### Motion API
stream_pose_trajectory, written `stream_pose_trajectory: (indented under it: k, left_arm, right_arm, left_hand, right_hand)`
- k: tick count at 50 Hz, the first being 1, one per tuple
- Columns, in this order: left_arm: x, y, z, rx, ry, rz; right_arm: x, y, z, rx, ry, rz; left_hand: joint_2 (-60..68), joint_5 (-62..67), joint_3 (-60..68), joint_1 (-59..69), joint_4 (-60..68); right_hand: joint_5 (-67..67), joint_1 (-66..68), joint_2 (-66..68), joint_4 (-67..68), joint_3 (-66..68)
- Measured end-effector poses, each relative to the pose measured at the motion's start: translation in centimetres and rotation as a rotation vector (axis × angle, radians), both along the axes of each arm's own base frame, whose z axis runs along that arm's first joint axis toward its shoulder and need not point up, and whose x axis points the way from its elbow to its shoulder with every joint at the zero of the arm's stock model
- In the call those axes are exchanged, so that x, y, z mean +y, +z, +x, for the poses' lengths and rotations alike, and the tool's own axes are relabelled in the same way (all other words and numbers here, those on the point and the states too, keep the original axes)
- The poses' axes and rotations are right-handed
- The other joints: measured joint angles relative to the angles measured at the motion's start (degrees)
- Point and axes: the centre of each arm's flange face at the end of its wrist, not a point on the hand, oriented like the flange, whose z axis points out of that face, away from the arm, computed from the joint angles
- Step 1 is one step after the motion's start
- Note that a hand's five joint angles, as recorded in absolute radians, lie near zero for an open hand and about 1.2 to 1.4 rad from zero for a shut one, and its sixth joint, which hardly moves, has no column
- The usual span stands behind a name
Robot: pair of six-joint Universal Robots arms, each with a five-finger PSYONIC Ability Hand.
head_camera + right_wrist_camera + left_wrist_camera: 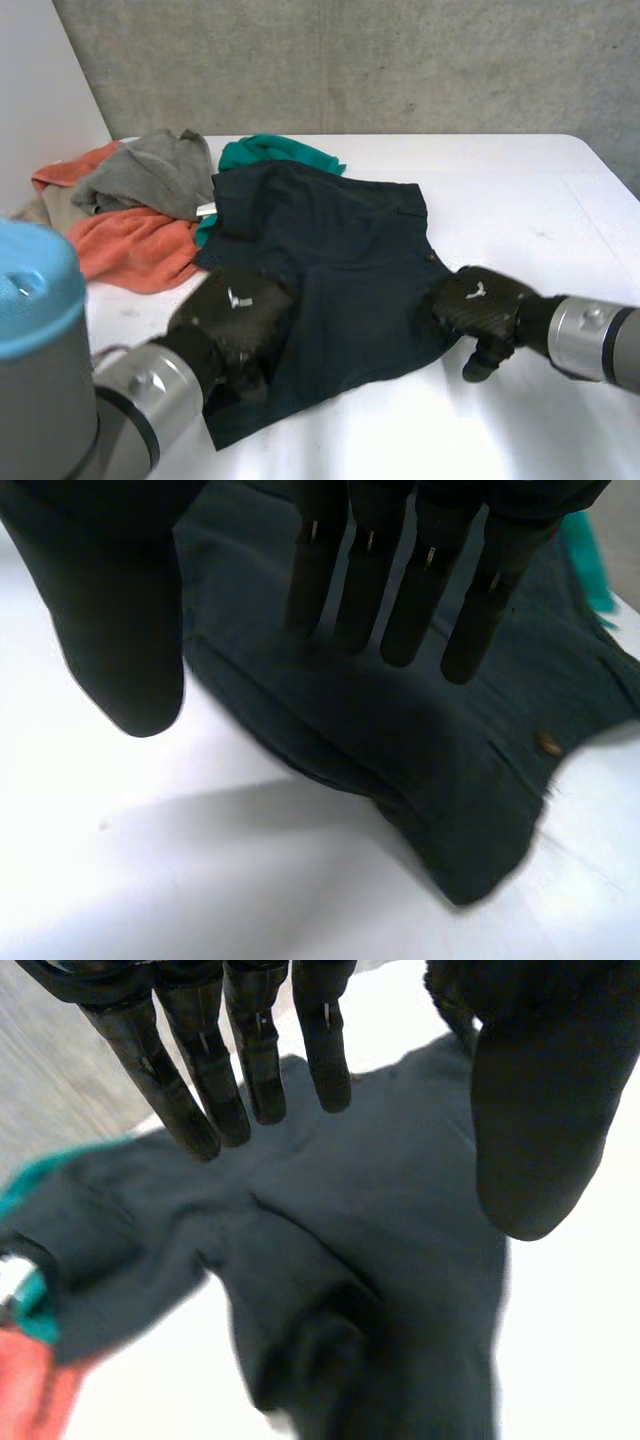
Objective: Fold the laundry.
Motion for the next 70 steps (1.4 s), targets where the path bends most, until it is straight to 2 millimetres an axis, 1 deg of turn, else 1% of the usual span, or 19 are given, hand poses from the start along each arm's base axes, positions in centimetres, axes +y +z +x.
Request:
stream_pose_trajectory:
  k: [9,21,24,27,28,31,33,36,41,43,47,50,52,56,59,62,65,66,70]
  left_arm:
    - [-1.4,-3.3,-0.1,-0.038,0.044,0.123]
    - [-4.4,-7.2,-1.5,-0.112,0.064,0.105]
    - [-5.0,-7.8,-1.8,-0.133,0.059,0.067]
    - [-5.5,-8.0,-2.2,-0.147,0.052,0.025]
    - [-5.7,-8.0,-2.3,-0.151,0.050,0.008]
    - [-6.1,-7.7,-2.6,-0.154,0.051,-0.029]
    - [-6.2,-7.4,-2.6,-0.153,0.058,-0.044]
    - [-6.0,-5.9,-2.5,-0.141,0.080,-0.071]
    - [-3.3,-1.1,-1.2,-0.084,0.083,-0.092]
    - [-2.3,0.1,-0.6,-0.080,0.070,-0.084]
    - [-0.4,1.7,0.4,-0.110,0.023,-0.041]
    - [-0.3,1.8,0.6,-0.159,-0.011,0.004]
    - [-1.1,1.7,0.3,-0.179,-0.016,0.018]
    - [-4.3,1.1,-0.7,-0.203,0.008,0.018]
    - [-8.0,1.4,-1.9,-0.175,0.054,-0.038]
    - [-11.4,3.2,-2.9,-0.103,0.096,-0.141]
    - [-14.4,6.8,-4.0,0.016,0.129,-0.305]
    - [-15.5,9.2,-4.3,0.087,0.141,-0.403]
    - [-17.0,16.9,-4.7,0.310,0.165,-0.710]
  right_arm:
    - [-1.1,-3.3,0.4,-0.024,0.058,-0.108]
    - [-4.1,-5.0,0.1,-0.098,-0.086,-0.259]
    - [-4.8,-5.5,0.1,-0.101,-0.129,-0.278]
    - [-5.4,-5.9,0.2,-0.093,-0.159,-0.294]
    - [-5.7,-6.0,0.2,-0.089,-0.176,-0.303]
    - [-6.2,-6.0,0.3,-0.080,-0.214,-0.310]
    - [-6.3,-5.9,0.3,-0.077,-0.231,-0.304]
    - [-5.9,-5.2,0.1,-0.070,-0.288,-0.252]
    - [-3.9,-0.4,-1.9,-0.057,-0.381,-0.107]
    - [-3.4,0.9,-2.6,-0.046,-0.395,-0.077]
    - [-1.9,3.9,-4.2,0.004,-0.391,0.005]
    - [-1.0,4.7,-4.4,0.058,-0.312,0.067]
    - [-0.8,4.8,-4.1,0.086,-0.262,0.081]
    - [-1.4,4.4,-3.2,0.139,-0.180,0.074]
    - [-3.2,4.1,-2.2,0.143,-0.179,0.013]
    - [-5.9,4.3,-1.0,0.092,-0.226,-0.105]
    - [-8.8,5.8,0.0,0.000,-0.289,-0.259]
    - [-10.5,7.4,0.5,-0.074,-0.331,-0.367]
    - [-13.4,13.3,1.3,-0.307,-0.430,-0.648]
  left_hand:
    - [-6.1,-6.2,-6.3,-5.9,-6.3]
    - [-7.8,-7.9,-7.9,-7.2,-7.9]
    - [-0.4,0.2,-0.5,1.0,-0.2]
    - [18.6,17.9,17.4,19.1,17.9]
    - [30.1,29.5,28.2,29.4,29.6]
    - [37.5,37.5,35.4,35.2,38.1]
    - [38.6,38.3,37.4,35.2,39.6]
    - [38.6,38.3,38.8,35.2,40.0]
    - [38.7,38.3,38.8,35.2,40.1]
    - [38.7,38.3,38.8,35.2,40.1]
    - [39.0,38.3,38.8,35.2,40.1]
    - [39.9,38.3,38.8,35.2,40.1]
    - [39.9,38.7,39.0,35.2,40.1]
    - [39.9,39.3,39.1,35.2,40.2]
    - [39.9,39.3,39.1,35.2,40.2]
    - [39.9,39.3,39.1,35.2,40.2]
    - [39.9,39.3,39.1,35.2,40.2]
    - [39.9,39.3,39.1,35.2,40.2]
    - [39.9,39.3,39.1,35.2,40.2]
  right_hand:
    - [-15.1,-13.5,-12.7,-14.2,-13.9]
    - [-15.3,-13.5,-12.7,-14.3,-13.9]
    - [-12.7,-12.3,-12.0,-12.8,-12.8]
    - [0.0,-0.2,0.7,-0.5,-0.4]
    - [10.9,9.1,11.0,10.6,10.7]
    - [28.7,25.9,28.0,29.2,28.4]
    - [30.4,27.8,30.0,31.3,30.2]
    - [31.1,28.0,30.5,32.5,30.6]
    - [31.4,28.0,30.5,32.6,30.6]
    - [31.4,28.3,30.5,32.6,30.6]
    - [31.4,28.5,30.5,32.6,30.6]
    - [31.7,28.5,30.5,32.6,31.1]
    - [31.8,28.5,30.8,32.6,31.4]
    - [31.8,28.5,30.8,32.6,31.5]
    - [31.9,28.5,30.8,32.6,31.5]
    - [31.9,28.5,30.8,32.6,31.5]
    - [31.9,28.5,30.8,32.6,31.5]
    - [31.9,28.5,30.8,32.6,31.5]
    - [31.9,28.5,30.8,32.7,31.5]
